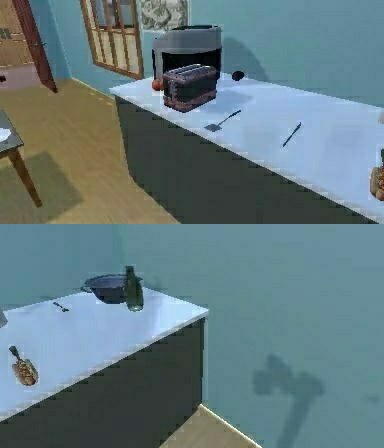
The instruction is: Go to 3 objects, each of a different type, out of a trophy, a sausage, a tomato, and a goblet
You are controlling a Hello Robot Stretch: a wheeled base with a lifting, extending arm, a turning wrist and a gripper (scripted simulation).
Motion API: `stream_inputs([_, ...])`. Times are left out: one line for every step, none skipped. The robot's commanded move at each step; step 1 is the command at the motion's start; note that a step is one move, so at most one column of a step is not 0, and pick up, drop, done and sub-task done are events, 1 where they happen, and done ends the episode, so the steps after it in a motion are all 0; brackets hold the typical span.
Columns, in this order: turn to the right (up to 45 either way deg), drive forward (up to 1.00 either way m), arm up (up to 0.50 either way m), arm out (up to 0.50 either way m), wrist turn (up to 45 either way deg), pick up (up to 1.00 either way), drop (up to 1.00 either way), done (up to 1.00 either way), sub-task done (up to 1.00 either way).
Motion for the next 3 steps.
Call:
stream_inputs([-39.0, 0.00, 0.00, 0.00, 0.0, 0.00, 0.00, 0.00, 0.00])
stream_inputs([0.0, 0.75, 0.00, 0.00, 0.0, 0.00, 0.00, 0.00, 0.00])
stream_inputs([45.0, 0.00, 0.00, 0.00, 0.0, 0.00, 0.00, 0.00, 0.00])
